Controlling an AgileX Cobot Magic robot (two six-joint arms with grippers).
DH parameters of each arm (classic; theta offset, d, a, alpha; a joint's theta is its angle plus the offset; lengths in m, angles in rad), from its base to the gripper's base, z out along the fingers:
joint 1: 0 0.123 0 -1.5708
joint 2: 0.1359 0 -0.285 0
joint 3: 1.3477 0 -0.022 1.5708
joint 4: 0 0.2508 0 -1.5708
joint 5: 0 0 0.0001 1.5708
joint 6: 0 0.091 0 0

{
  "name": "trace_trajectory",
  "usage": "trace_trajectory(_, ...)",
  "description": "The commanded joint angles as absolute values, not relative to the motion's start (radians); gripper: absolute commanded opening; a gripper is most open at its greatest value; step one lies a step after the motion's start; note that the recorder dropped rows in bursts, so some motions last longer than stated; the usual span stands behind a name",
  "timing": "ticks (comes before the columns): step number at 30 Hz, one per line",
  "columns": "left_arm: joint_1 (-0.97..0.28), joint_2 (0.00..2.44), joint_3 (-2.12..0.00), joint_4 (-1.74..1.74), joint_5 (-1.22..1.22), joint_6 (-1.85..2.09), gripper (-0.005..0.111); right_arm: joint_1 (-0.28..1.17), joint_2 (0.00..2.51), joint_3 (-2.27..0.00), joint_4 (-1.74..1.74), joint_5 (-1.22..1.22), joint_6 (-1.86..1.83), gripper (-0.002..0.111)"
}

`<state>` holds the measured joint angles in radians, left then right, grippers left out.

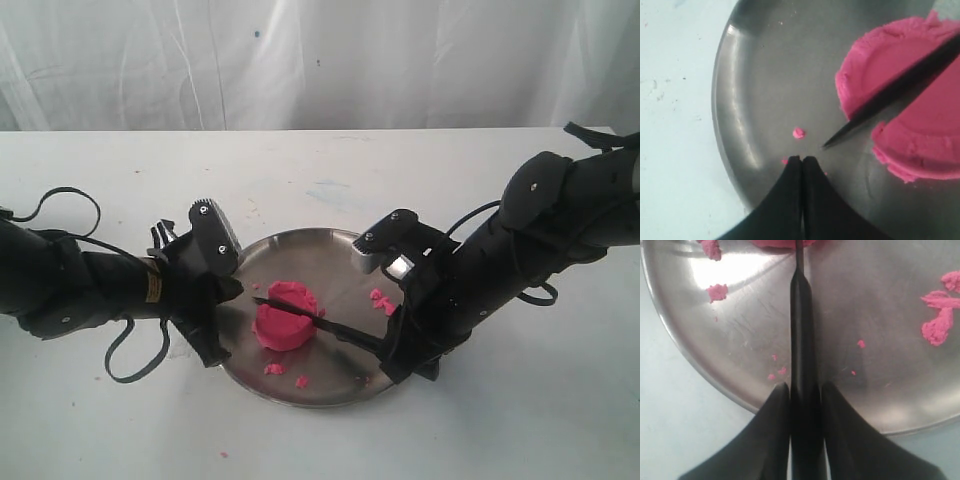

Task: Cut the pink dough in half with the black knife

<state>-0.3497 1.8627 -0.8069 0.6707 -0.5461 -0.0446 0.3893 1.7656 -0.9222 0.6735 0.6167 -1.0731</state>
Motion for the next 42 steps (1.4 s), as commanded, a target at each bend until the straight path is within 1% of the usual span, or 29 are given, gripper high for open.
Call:
trace_trajectory(1,-0.348,1.863,-0.799,0.693,-0.639,-0.128,0.000,0.389,1.766,-0.919,0.677,0.621,-1.069,0.000)
trace_trajectory(17,-0.347,1.992,-0.841,0.720,-0.656,-0.129,0.000,0.389,1.768,-0.919,0.677,0.621,-1.069,0.000)
trace_trajectory(38,-0.347,1.996,-0.839,0.720,-0.649,-0.129,0.000,0.389,1.769,-0.919,0.677,0.626,-1.069,0.000)
trace_trajectory(42,-0.339,1.974,-0.839,0.718,-0.665,-0.071,0.000,0.389,1.769,-0.919,0.677,0.626,-1.069,0.000)
